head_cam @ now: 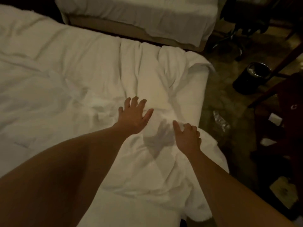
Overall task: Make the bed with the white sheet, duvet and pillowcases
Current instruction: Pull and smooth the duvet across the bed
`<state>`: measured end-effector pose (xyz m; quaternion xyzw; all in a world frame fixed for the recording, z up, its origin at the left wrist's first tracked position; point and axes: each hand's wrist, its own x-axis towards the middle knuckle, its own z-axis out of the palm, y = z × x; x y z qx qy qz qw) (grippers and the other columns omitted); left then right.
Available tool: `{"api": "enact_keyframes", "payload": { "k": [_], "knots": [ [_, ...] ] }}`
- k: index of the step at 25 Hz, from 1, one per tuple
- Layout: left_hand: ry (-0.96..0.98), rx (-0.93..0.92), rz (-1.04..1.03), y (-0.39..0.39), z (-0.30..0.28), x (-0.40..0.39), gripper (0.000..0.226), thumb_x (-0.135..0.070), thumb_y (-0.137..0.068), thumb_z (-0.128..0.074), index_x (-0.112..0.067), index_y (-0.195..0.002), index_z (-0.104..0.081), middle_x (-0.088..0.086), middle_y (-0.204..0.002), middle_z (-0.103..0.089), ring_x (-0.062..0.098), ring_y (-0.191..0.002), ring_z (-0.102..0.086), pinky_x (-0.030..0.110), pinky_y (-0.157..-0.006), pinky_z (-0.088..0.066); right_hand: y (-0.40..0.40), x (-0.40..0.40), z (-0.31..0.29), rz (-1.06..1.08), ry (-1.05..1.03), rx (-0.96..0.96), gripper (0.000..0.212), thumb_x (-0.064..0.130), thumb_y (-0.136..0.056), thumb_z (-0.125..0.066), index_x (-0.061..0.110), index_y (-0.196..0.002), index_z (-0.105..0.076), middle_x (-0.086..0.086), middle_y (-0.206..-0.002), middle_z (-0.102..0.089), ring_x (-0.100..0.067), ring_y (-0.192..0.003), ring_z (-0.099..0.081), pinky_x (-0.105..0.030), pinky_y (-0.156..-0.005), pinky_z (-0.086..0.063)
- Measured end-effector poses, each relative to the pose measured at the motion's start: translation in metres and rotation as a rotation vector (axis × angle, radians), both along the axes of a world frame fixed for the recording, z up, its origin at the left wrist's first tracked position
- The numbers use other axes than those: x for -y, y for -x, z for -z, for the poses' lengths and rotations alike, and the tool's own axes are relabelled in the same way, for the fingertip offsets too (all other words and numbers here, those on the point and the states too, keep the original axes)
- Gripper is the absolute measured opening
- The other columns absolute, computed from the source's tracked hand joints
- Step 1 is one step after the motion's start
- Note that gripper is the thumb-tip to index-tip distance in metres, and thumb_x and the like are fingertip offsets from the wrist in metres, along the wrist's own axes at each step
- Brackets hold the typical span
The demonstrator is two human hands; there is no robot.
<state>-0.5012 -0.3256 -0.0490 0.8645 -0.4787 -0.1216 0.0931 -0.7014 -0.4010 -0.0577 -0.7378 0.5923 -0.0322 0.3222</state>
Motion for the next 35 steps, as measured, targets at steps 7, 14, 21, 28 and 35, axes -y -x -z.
{"api": "enact_keyframes", "payload": {
  "k": [7,14,21,28,35],
  "knots": [
    [-0.073,-0.153,-0.270,0.000,0.044,0.119,0.071,-0.076,-0.094,-0.019,-0.045,-0.156,-0.006,-0.007,-0.168,0.003,0.037,-0.152,-0.002,0.065,-0.115,-0.017,-0.044,0.132,0.047,0.107,-0.379,0.313,0.084,0.071,-0.092,-0.046,0.004,-0.143,-0.044,-0.018,-0.142,-0.049,-0.035,-0.127,-0.051,-0.045,-0.107,-0.042],
    [-0.127,-0.204,-0.333,0.001,0.111,0.148,0.065,-0.073,-0.093,-0.015,-0.055,-0.151,0.007,-0.011,-0.165,0.017,0.042,-0.152,0.004,0.065,-0.118,-0.009,-0.127,0.155,0.097,0.158,-0.534,0.367,0.082,0.073,-0.095,-0.033,0.005,-0.135,-0.058,-0.018,-0.138,-0.057,-0.036,-0.127,-0.053,-0.045,-0.113,-0.037],
    [-0.108,-0.169,-0.337,0.006,0.130,0.152,0.061,-0.070,-0.096,-0.014,-0.054,-0.151,0.006,-0.014,-0.165,0.014,0.042,-0.151,-0.004,0.064,-0.117,-0.013,-0.133,0.166,0.112,0.244,-0.587,0.473,0.069,0.068,-0.092,-0.050,0.007,-0.122,-0.066,-0.012,-0.120,-0.069,-0.028,-0.109,-0.065,-0.028,-0.089,-0.048],
    [0.024,-0.236,-0.149,0.060,0.115,0.216,0.058,-0.061,-0.101,-0.020,-0.049,-0.154,0.000,-0.016,-0.166,0.007,0.036,-0.152,0.007,0.063,-0.117,-0.011,-0.040,0.240,0.048,0.182,-0.041,0.170,0.074,0.070,-0.092,-0.049,0.003,-0.121,-0.065,-0.015,-0.123,-0.066,-0.031,-0.113,-0.061,-0.026,-0.079,-0.039],
    [-0.055,-0.189,-0.205,0.080,0.145,0.231,0.064,-0.059,-0.101,-0.018,-0.035,-0.158,-0.002,-0.012,-0.167,0.005,0.027,-0.153,0.011,0.059,-0.120,0.000,-0.039,0.256,0.095,0.185,-0.200,0.202,0.089,0.081,-0.083,-0.049,0.009,-0.134,-0.056,-0.014,-0.136,-0.057,-0.034,-0.123,-0.055,-0.038,-0.102,-0.045]
  ]
}}
